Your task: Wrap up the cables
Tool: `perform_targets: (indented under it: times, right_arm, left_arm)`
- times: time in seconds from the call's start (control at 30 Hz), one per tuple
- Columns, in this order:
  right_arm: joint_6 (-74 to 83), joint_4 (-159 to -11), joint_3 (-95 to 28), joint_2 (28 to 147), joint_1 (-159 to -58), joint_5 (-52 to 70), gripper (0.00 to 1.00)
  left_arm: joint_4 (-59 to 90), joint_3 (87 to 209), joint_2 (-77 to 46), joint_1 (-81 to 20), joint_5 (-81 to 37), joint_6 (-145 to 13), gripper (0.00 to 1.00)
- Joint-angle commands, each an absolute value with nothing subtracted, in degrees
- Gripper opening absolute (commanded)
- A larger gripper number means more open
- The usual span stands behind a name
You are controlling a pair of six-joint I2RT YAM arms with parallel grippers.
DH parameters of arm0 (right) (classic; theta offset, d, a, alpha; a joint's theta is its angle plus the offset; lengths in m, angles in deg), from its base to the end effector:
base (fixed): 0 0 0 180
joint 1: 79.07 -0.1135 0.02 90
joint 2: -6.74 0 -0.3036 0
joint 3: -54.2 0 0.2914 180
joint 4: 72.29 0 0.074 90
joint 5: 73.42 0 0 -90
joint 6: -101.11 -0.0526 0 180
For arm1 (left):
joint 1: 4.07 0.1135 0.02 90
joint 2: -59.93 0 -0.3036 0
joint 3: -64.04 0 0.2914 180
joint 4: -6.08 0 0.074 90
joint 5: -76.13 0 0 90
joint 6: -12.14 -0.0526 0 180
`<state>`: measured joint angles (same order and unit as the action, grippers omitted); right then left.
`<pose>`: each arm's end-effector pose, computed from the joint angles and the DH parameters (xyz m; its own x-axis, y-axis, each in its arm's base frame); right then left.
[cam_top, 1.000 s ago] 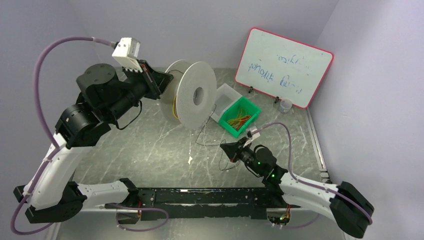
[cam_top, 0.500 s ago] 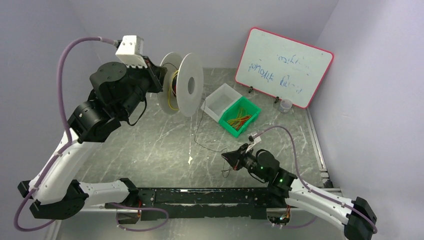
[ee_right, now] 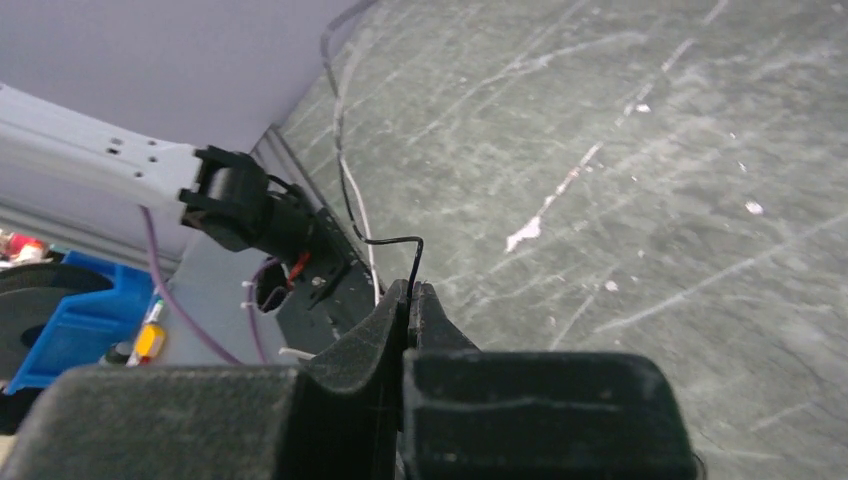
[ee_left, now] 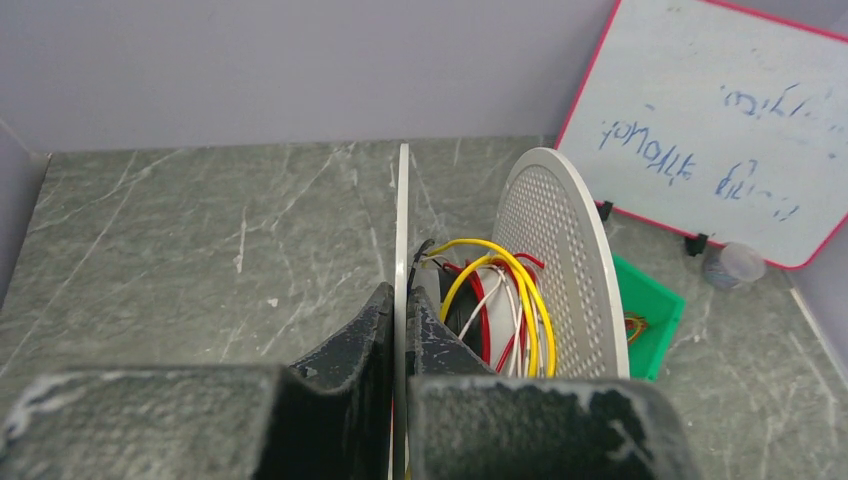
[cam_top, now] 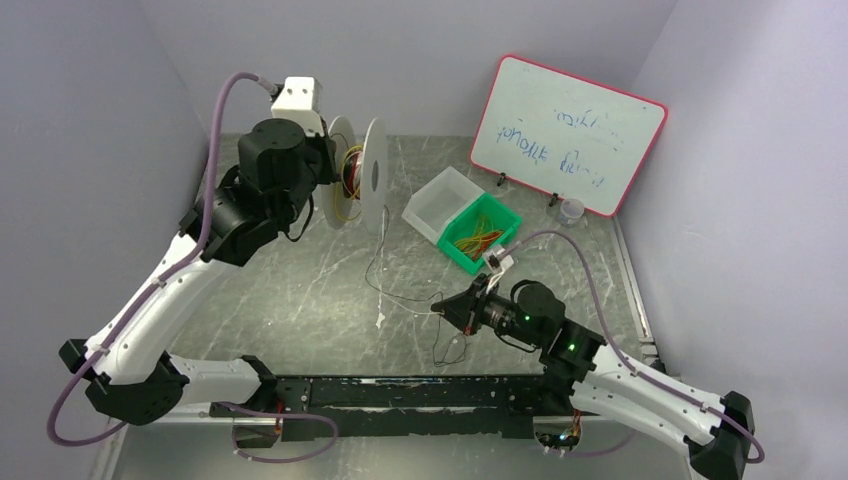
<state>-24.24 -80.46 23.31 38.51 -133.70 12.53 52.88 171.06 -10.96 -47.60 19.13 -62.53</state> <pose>0.1001 0.1474 0.2490 -0.5682 0.1965 -0.7991 -0.6437 0.4988 0.5804 0.2170 -0.1666 0.5503 -0.1796 -0.1352 -0.9744 0.1473 0.9756 -0.1626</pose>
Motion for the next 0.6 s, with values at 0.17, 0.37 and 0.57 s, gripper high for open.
perform_targets:
  times: [0.17,0.37,0.57]
  right_arm:
    - [-18.0,-89.9,4.4,42.1,-134.5,8.8,0.00]
    - [-13.1,-99.4,-10.7,50.4,-134.5,8.0,0.00]
    - [-8.2,-107.5,-25.3,60.1,-134.5,8.4,0.00]
  left_arm:
    - [49.0,167.7,-12.1,-46.8,22.5,-63.9,0.07]
    - [48.3,163.6,-11.8,-46.8,20.5,-64.2,0.07]
    - [48.3,160.7,-10.7,-46.7,16.6,-65.3,0.07]
